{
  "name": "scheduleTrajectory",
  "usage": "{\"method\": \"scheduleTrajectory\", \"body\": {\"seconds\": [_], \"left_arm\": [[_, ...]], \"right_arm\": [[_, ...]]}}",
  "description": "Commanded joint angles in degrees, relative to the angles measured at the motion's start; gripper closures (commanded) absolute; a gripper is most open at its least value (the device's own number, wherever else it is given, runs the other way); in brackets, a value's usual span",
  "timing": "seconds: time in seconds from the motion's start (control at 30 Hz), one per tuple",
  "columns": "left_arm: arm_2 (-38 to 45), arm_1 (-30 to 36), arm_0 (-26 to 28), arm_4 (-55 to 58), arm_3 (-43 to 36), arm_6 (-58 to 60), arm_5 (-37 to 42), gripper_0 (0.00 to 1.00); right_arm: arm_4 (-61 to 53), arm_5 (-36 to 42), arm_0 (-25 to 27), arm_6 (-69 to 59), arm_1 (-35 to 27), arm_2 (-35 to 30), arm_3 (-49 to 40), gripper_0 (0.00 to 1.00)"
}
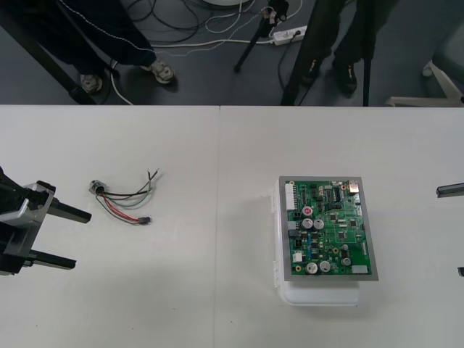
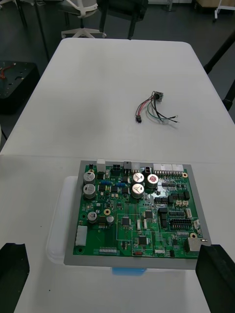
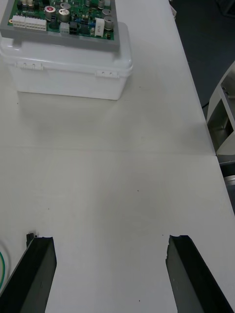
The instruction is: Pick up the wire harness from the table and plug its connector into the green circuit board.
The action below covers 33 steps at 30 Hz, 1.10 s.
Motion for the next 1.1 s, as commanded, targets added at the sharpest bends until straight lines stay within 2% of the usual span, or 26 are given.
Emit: {"method": "scheduleTrajectory", "body": {"seconds": [0.03,1.1], "left_arm": [[-0.58,-0.59,-1.74,-0.25,-0.88,-2.39,-1.86,0.34],[-0.58,-0.59,-1.74,-0.25,-0.88,-2.39,-1.86,0.34]], "right_arm": [[0.21,-0.45,0.99,-0.56,-2.34,0.7,-0.74,0.0],[0.21,-0.45,0.99,-0.56,-2.34,0.7,-0.74,0.0]]}}
